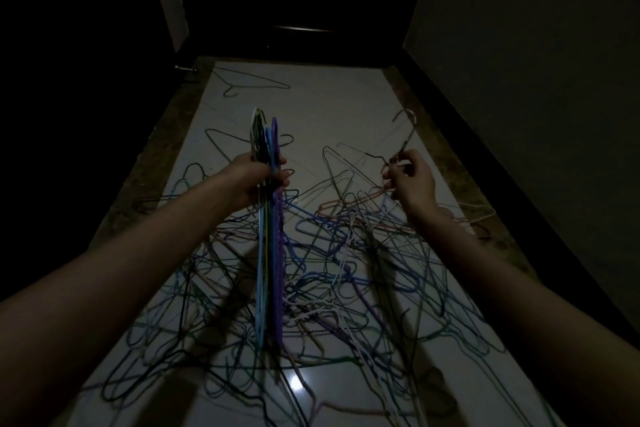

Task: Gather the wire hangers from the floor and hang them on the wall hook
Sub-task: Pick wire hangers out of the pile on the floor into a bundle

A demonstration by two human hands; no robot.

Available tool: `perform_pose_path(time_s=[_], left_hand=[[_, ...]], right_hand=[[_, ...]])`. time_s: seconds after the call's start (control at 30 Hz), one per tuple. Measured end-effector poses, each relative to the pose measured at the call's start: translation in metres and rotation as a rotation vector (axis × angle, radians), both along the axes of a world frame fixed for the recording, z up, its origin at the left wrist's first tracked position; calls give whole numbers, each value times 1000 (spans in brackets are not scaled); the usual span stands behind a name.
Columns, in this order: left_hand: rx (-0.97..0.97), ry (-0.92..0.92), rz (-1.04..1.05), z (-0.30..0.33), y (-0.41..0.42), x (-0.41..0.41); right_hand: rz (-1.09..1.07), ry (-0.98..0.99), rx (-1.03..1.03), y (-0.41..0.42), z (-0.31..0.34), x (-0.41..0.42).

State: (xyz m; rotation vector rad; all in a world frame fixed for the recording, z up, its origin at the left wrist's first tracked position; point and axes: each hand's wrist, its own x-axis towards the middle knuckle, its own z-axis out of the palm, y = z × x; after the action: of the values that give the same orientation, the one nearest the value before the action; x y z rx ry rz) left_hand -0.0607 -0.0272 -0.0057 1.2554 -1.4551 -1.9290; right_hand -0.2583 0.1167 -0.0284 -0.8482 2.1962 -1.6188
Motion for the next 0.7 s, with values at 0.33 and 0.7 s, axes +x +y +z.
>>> perform_pose_path(time_s=[0.33, 0.7], left_hand=[[-24, -14, -47, 6, 10, -6], [-75, -1, -149, 16, 30, -18]], right_hand=[[211, -59, -36, -11, 18, 17], [375, 195, 67, -47, 29, 67]])
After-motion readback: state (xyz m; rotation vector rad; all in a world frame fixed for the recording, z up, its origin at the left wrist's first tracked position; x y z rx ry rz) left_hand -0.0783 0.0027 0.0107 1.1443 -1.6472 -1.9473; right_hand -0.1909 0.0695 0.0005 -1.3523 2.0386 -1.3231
